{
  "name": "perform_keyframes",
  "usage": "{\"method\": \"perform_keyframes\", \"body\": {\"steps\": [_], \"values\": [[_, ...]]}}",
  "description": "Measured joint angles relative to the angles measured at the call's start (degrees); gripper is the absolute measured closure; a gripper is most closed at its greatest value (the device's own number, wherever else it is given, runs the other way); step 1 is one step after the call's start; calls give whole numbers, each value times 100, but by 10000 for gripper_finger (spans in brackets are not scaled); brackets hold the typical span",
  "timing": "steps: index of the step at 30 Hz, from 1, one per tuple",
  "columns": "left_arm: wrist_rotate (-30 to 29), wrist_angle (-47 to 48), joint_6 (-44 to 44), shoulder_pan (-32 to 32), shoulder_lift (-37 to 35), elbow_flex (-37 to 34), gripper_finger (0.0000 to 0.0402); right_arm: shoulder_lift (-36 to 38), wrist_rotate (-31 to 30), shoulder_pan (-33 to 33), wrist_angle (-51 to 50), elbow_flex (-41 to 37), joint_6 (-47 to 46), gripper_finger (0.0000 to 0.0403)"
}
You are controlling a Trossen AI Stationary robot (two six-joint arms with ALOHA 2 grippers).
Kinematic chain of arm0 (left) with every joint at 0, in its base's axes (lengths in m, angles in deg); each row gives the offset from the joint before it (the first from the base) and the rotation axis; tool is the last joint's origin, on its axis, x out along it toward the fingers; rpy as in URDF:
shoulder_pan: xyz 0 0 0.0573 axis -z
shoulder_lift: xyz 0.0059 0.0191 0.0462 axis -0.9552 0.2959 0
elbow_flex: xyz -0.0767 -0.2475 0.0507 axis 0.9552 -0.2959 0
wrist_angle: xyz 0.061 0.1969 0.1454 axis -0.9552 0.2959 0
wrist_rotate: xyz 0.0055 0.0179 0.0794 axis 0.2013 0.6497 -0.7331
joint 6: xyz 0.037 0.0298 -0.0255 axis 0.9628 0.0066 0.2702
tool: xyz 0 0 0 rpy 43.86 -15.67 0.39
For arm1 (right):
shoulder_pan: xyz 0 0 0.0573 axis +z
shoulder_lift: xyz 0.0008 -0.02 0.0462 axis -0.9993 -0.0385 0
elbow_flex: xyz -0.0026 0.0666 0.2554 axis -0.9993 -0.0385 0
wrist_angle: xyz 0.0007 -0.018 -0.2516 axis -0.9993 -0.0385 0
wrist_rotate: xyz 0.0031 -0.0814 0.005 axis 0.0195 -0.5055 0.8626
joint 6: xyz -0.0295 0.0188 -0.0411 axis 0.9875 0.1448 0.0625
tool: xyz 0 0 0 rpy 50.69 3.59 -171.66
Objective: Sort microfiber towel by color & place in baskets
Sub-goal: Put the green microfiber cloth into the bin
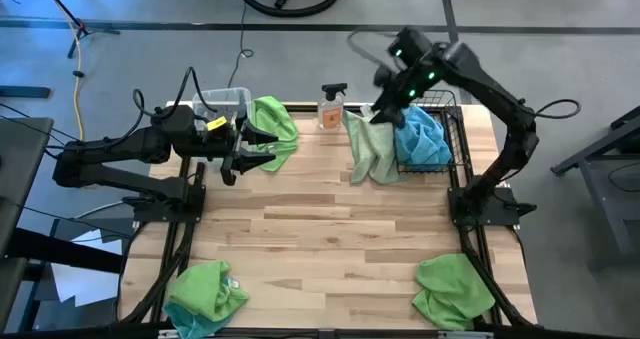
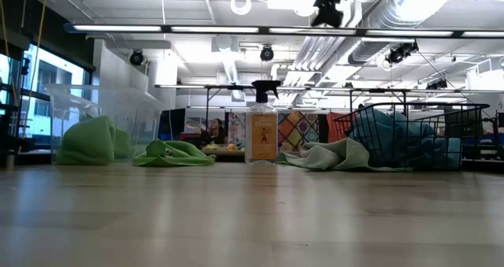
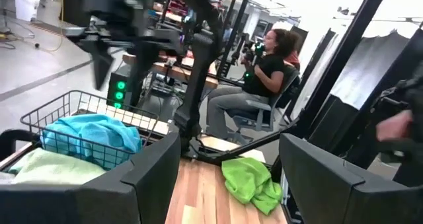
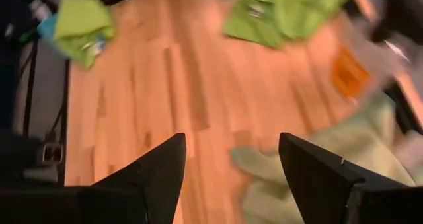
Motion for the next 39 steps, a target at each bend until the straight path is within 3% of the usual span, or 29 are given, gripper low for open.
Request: {"method": "perform_keyframes", "body": {"steps": [6, 11, 21, 24, 28, 32, 35, 39], "values": [[-19, 162, 0, 0, 0, 0, 155, 104, -482, 1178, 440, -7, -163, 163], [-21, 247, -1, 0, 0, 0, 155, 246, -1233, 1882, 834, -9, -288, 163], [-77, 245, 2, -4, 0, 0, 155, 851, -2023, 2454, 1007, -54, -655, 163], [-126, 242, 2, -4, 0, 0, 155, 1360, -2189, 2547, 1404, -659, -875, 163], [-128, 240, -3, -2, 0, 0, 155, 2387, -2480, 2719, 2690, -2384, -1593, 162], [-130, 224, -9, -2, 0, 0, 155, 3211, -2488, 3020, 4917, -4142, -2415, 162], [-184, 215, -34, -2, 7, 0, 155, 3432, -2484, 3236, 6815, -5090, -2743, 162], [-262, 194, -242, 0, 47, -4, 155, 3299, -2485, 3434, 8898, -5785, -2681, 162]]}}
